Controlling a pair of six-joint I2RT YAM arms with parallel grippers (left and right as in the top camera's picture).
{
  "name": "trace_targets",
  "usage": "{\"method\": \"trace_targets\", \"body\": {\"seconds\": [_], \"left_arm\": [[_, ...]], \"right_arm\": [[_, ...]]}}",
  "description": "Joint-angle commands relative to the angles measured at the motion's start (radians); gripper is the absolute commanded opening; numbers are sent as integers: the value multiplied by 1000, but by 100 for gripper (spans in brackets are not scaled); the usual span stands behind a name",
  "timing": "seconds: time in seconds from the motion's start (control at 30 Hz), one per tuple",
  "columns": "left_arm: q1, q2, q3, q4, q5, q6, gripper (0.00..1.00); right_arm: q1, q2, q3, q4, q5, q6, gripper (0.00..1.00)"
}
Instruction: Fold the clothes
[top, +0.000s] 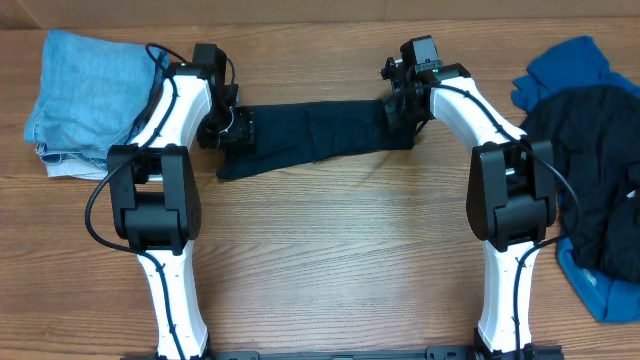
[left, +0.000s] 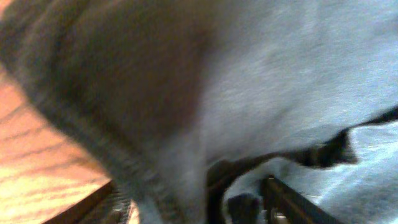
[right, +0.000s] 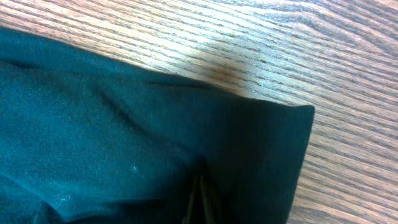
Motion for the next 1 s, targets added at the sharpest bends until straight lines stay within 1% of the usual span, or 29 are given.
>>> {"method": "trace_targets", "body": {"seconds": [0.0,0.03,0.07,0.1,0.13,0.2,0.27,0.43,0.47,0.53,0.57,0.63,0.7,0.77,0.87,0.9,0.97], "left_arm": [[-9,23,-36,19,82,43,49],[-9,23,-36,21,81,44,33],[-9,23,-36,21,80,44,31],[-8,23,-36,21,79,44,31],[-8,23,-36,21,69,44,29],[-6,23,-34,24,50,54,16],[-3,23,-13,13,-2,59,10],[-2,23,55,-22,-108,63,7],[-2,23,67,-27,-137,67,4],[0,23,115,-58,-216,85,4],[0,23,134,-69,-229,86,4],[1,23,169,-84,-231,108,4],[1,23,204,-99,-257,114,4],[1,23,248,-126,-289,115,4],[0,22,344,-175,-290,110,4],[-3,23,377,-191,-284,109,4],[-21,23,449,-222,-272,106,4]], "right_arm": [[9,19,-11,-8,-5,1,7],[9,19,-11,-9,-5,1,7],[9,19,-11,-10,-5,1,7],[9,19,-11,-9,-5,1,7],[9,19,-11,-9,-6,1,7],[10,19,-11,-9,-6,1,7],[12,19,-10,0,-9,0,7],[65,19,-6,5,-15,-3,7],[82,19,-5,8,-26,-3,7],[118,18,35,-17,-103,-2,7],[129,18,57,-27,-119,3,13],[146,16,113,-58,-122,5,20],[153,16,172,-96,-122,13,23],[153,16,228,-140,-117,29,23],[131,16,306,-214,-79,68,23],[114,16,325,-232,-43,100,22],[66,13,342,-260,-27,114,22]]}}
